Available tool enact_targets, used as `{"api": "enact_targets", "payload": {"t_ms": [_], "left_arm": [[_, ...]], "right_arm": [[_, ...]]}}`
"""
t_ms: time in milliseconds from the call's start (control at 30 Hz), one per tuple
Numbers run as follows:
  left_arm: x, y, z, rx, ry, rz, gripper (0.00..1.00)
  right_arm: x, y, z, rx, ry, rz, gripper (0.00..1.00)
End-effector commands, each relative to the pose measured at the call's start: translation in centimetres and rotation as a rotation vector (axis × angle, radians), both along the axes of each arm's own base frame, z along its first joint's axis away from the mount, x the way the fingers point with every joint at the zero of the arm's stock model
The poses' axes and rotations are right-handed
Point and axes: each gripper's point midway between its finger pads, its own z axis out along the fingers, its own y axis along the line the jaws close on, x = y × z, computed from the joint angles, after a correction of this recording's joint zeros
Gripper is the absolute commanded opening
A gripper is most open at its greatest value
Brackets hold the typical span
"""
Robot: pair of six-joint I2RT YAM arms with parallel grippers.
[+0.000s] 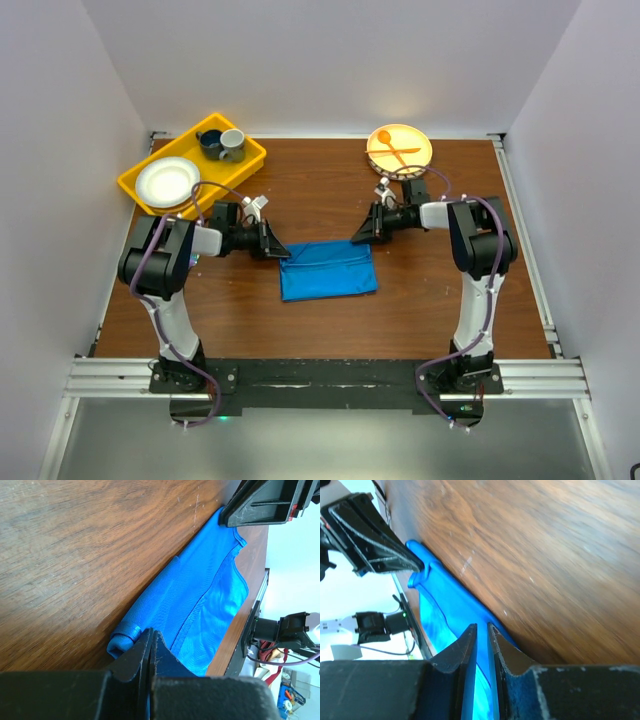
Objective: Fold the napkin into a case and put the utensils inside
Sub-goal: Smooth out the 2/3-rectangle-folded napkin at the center of the board.
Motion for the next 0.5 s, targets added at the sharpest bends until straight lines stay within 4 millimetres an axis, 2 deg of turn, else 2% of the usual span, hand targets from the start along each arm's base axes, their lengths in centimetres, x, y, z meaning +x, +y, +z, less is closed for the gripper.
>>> {"api": "enact_targets", "payload": {"t_ms": [0, 133, 233, 267, 333, 367, 400, 467], "left_arm": [[-1.4, 3.7, -6.0, 0.223, 0.096, 0.086, 0.00], [-1.4, 3.6, -5.8, 0.222, 0.085, 0.077, 0.00], [-1.3, 3.5, -5.5, 0.220, 0.065, 0.064, 0.00], [-1.2, 3.5, -5.3, 0.219, 0.056, 0.061, 0.00], [-1.4, 3.6, -5.3, 0.222, 0.049, 0.055, 0.00], [-1.4, 3.5, -5.2, 0.220, 0.047, 0.052, 0.00], [-1.5, 3.5, -5.2, 0.219, 0.048, 0.051, 0.00], [-1.4, 3.5, -5.2, 0.219, 0.043, 0.051, 0.00]], "right_arm": [[-1.2, -3.1, -2.0, -0.124, 0.008, -0.002, 0.20], [-0.4, -3.2, -0.1, -0.099, 0.006, -0.013, 0.21], [1.4, -1.6, 3.4, -0.031, -0.057, -0.040, 0.24], [2.1, -0.8, 5.2, -0.014, -0.100, -0.045, 0.25], [2.2, 1.7, 7.0, 0.016, -0.096, -0.054, 0.33], [2.9, 2.9, 8.2, 0.040, -0.137, -0.055, 0.36], [2.3, 4.9, 8.8, 0.056, -0.113, -0.045, 0.37], [3.0, 7.0, 9.8, 0.085, -0.152, -0.053, 0.39]]}}
